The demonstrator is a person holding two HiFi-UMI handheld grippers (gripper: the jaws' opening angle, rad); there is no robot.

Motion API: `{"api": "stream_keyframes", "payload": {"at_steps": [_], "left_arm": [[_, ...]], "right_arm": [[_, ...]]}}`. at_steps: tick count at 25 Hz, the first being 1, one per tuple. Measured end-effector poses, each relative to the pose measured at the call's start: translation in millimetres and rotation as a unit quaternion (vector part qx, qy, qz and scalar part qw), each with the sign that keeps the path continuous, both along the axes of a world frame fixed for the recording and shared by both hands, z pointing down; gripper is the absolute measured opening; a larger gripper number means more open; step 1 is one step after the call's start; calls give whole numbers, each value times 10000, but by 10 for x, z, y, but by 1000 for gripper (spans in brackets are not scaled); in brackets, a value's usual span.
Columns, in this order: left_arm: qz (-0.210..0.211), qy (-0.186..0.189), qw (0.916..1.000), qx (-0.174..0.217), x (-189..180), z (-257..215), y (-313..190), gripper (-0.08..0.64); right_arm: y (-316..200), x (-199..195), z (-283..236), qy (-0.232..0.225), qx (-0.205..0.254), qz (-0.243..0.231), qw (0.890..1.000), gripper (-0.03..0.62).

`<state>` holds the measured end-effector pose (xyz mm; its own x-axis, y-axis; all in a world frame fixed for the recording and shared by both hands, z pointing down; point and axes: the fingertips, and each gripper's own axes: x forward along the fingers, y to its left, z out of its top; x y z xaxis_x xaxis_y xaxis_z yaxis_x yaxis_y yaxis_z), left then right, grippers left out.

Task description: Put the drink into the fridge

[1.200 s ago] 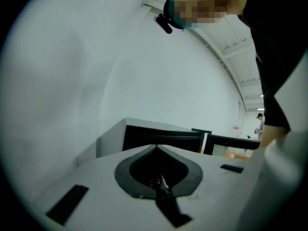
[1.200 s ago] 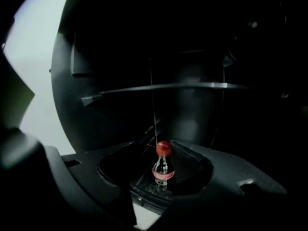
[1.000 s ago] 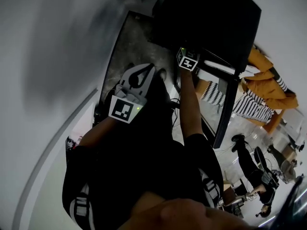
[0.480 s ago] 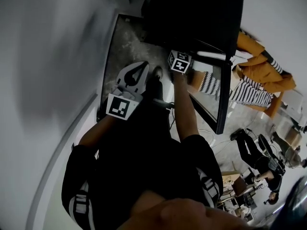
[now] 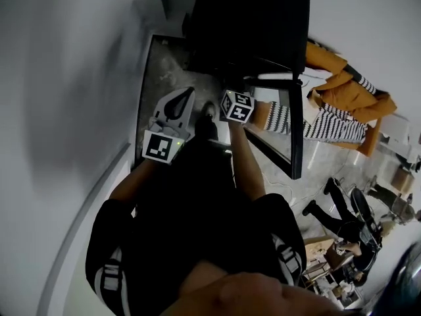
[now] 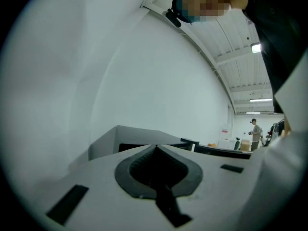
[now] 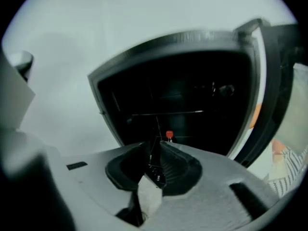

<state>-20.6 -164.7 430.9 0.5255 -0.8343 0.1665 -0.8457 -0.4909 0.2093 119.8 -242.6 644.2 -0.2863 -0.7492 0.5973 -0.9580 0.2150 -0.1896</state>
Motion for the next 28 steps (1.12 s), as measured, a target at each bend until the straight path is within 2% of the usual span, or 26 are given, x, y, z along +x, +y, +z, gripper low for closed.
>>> {"api": "stream_keyframes", "payload": {"at_steps": [10,21,28], "left_arm": [[37,-65,9997,236,64,-159,-7,5],[-85,19,9986,521,103,-376,-35,5],[-105,-67,9987,490,134,-309,-64,5]], "right_arm": [[448,156,-807,-310,415,78,9986,18],[717,60,-1559,-390,1048,-99,9937,5],[769,-24,-1807,-456,1274,-310,9903,3]]}}
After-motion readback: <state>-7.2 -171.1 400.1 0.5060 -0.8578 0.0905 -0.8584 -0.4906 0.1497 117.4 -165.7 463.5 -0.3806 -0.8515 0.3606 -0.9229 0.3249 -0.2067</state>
